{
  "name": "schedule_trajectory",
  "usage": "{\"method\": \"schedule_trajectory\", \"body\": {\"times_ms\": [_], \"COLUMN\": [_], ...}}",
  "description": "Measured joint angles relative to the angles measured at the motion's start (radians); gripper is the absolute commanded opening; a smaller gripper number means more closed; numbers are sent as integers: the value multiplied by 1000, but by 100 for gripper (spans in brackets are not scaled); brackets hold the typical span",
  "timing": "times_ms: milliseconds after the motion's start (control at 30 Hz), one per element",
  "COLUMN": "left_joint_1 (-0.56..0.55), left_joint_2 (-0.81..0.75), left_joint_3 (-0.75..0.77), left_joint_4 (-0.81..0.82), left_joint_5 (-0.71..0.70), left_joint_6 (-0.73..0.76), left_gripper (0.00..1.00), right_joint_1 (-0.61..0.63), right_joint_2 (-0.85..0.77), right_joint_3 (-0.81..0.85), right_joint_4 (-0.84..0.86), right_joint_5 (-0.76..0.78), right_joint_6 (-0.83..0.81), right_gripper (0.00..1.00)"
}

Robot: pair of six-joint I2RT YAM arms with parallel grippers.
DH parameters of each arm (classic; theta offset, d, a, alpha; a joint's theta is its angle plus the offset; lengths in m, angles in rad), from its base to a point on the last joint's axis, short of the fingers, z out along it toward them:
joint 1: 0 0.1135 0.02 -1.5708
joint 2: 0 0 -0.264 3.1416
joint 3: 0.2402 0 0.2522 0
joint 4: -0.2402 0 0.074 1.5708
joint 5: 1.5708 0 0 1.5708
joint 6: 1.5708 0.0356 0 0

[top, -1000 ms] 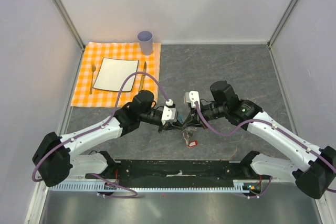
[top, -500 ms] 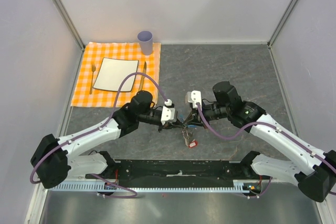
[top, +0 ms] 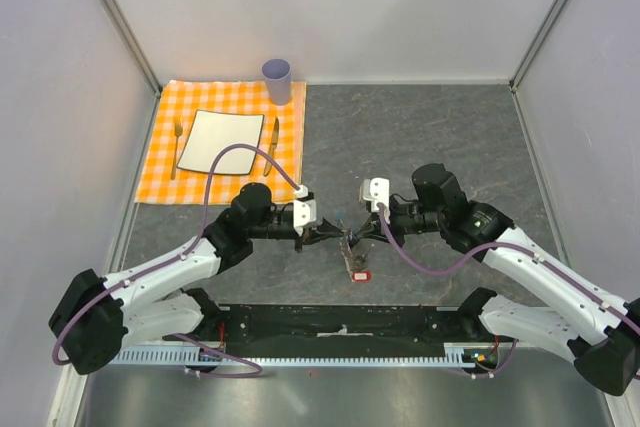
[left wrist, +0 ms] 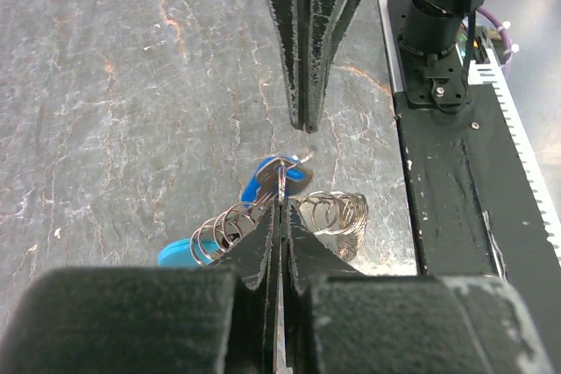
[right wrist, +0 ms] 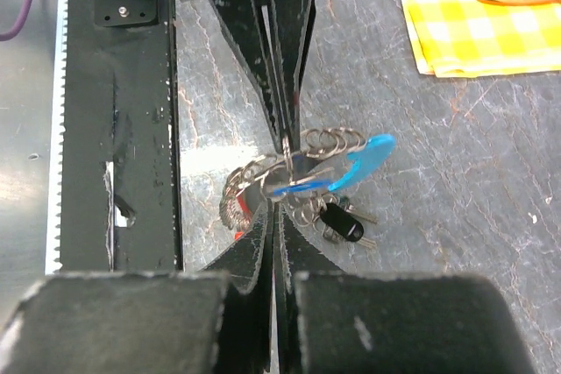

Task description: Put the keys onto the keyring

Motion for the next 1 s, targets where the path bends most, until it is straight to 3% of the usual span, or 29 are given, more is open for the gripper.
{"method": "schedule_trajectory", "body": {"times_ms": [300, 433, 733, 1000], "left_joint_1": [22, 23, 23, 23], "left_joint_2": [-23, -29, -29, -21], "left_joint_3": [-47, -50, -57, -57], "left_joint_4": [122, 155, 192, 197], "left_joint_5": [-42, -44, -78, -131], "left_joint_6": [-82, -90, -122, -185], "left_gripper": [2, 2, 2, 2], "right_joint_1": [0, 0, 0, 2], "right_joint_2": [-5, -5, -102, -104], "right_joint_3": [-36, -50, -70, -123], "right_joint_4": [24, 58, 174, 300], "right_joint_5": [9, 17, 85, 196], "right_joint_6": [4, 26, 72, 122], "right_gripper": [0, 20, 41, 41]}}
